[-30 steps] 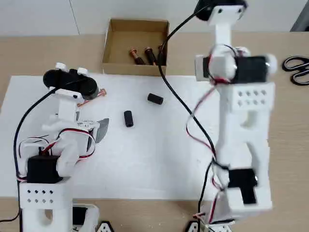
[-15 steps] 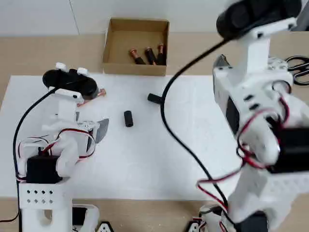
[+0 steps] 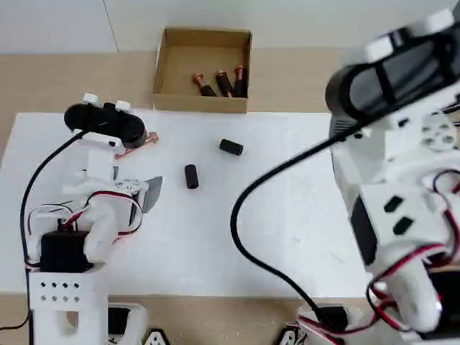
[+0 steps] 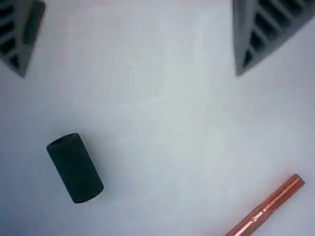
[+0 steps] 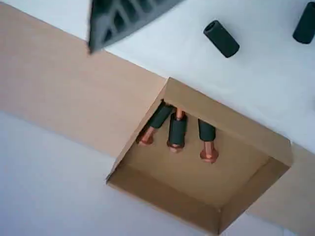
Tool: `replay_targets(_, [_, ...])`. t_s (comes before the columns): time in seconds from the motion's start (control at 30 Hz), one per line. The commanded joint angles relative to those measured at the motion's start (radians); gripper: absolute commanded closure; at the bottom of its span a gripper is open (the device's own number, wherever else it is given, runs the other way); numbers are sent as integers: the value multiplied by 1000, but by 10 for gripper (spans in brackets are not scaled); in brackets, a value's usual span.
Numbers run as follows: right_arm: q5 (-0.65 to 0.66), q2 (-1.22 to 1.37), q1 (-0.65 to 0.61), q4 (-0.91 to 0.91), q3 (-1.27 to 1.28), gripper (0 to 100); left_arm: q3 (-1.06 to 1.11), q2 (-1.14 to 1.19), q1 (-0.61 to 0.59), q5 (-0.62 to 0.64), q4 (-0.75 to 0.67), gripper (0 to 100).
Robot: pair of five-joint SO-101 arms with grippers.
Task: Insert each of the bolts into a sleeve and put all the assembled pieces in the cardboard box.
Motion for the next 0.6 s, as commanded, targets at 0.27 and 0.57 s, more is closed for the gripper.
replay_targets(0.27, [8, -25, -1, 1, -31, 815, -10, -14, 0, -3, 3, 745])
replay_targets(0.57, [-209, -27, -58, 5, 64, 815, -7, -14, 0, -3, 3, 745])
